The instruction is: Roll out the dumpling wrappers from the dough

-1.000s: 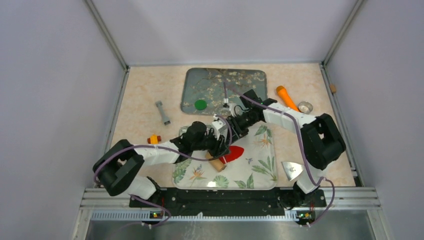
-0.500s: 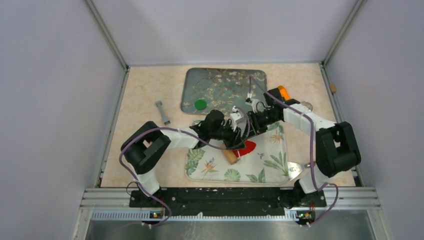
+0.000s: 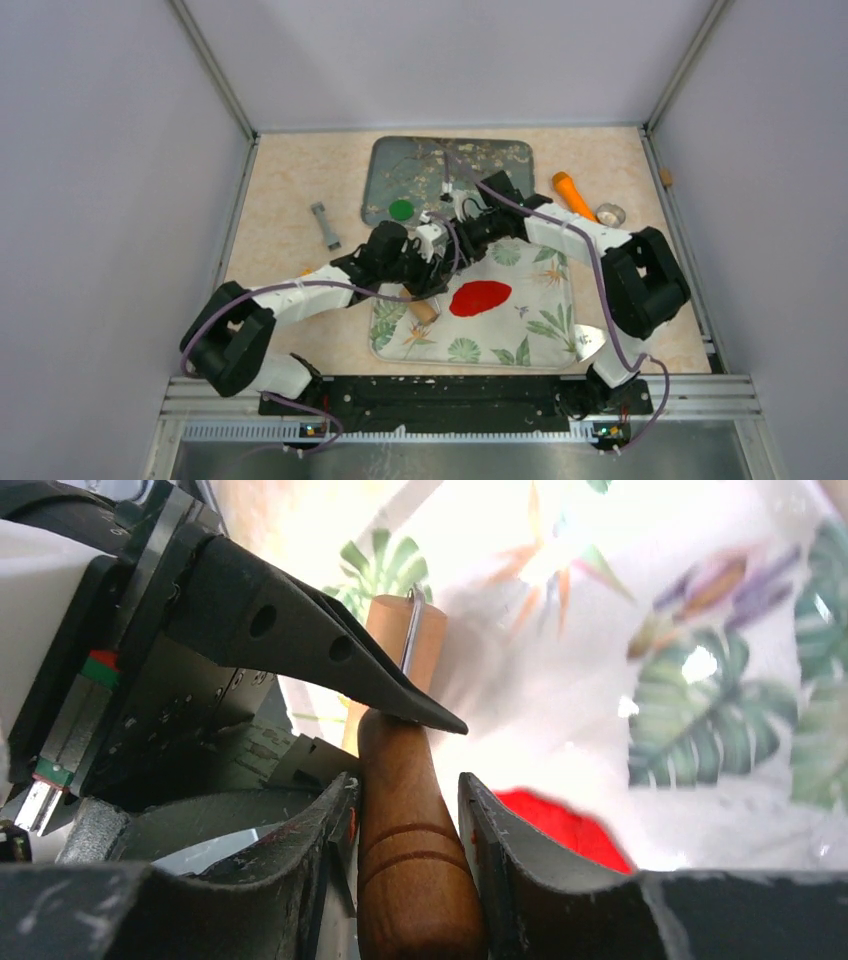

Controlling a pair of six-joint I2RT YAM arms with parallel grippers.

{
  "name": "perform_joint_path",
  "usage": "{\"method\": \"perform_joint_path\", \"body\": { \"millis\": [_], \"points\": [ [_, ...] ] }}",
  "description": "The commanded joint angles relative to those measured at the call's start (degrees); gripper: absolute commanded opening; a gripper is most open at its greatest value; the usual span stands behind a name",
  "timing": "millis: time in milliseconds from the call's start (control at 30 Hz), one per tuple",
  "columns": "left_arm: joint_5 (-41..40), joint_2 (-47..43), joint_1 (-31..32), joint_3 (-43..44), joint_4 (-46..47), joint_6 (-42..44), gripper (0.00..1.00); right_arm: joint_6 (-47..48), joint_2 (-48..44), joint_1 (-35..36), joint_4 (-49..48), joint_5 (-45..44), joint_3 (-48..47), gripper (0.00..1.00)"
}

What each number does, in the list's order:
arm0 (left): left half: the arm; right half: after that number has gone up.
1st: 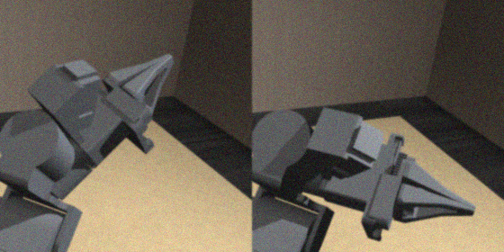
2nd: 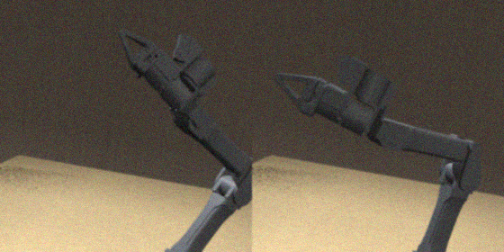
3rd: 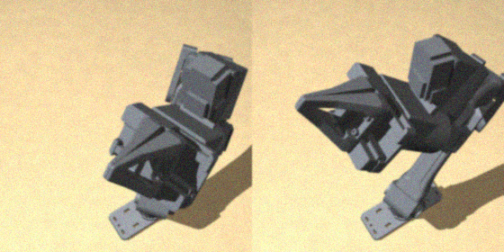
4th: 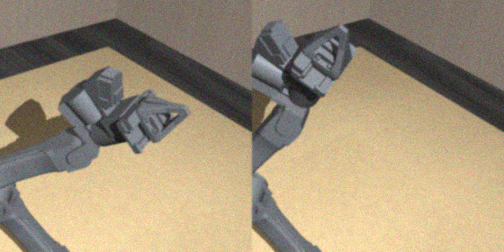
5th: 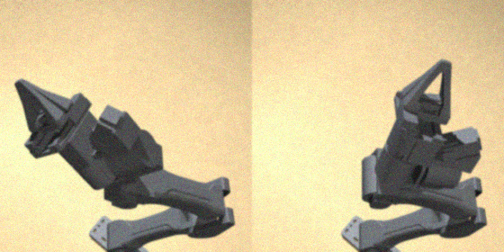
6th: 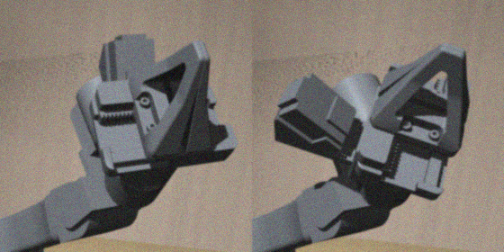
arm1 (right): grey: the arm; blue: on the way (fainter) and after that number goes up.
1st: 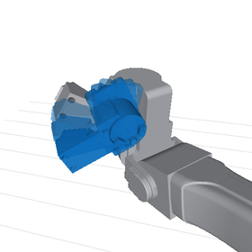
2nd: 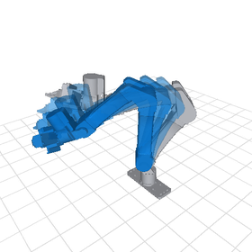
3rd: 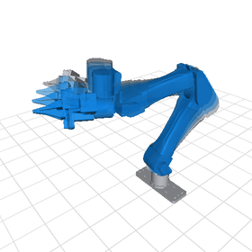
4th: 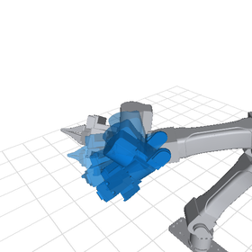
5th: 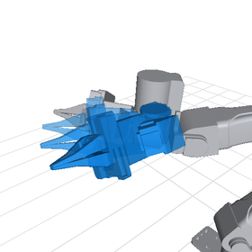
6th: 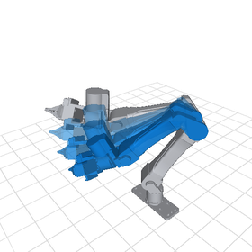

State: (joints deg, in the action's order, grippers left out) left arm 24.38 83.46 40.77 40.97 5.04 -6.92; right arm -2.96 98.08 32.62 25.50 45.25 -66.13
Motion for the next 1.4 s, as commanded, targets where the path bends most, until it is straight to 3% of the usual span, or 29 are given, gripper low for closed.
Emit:
{"method": "perform_joint_path", "body": {
  "millis": [0,67,267,467,867,1367],
  "points": [
    [-1.65,-8.08,-4.24,-0.48,3.23,3.55,0.00,1.69,0.30,0.74,3.92,-1.56,-8.53,0.00],
    [3.68,-6.60,-3.71,0.87,7.43,4.59,0.00,4.80,-1.40,-0.87,7.63,-1.38,-9.83,0.00],
    [5.75,6.70,0.38,10.85,16.01,0.93,0.00,15.60,-6.60,-7.17,22.02,-3.65,-9.44,0.00],
    [5.04,15.74,2.40,16.06,20.99,-1.86,0.00,17.82,-9.29,-9.93,24.33,-5.43,-5.40,0.00],
    [4.16,19.24,1.37,4.67,20.44,-9.57,0.00,14.33,-3.44,-9.32,16.08,-9.35,4.80,0.00],
    [2.92,11.64,-2.19,-4.08,17.57,-4.98,0.00,11.49,1.45,-1.57,9.10,-10.14,3.44,0.00]
  ]
}}
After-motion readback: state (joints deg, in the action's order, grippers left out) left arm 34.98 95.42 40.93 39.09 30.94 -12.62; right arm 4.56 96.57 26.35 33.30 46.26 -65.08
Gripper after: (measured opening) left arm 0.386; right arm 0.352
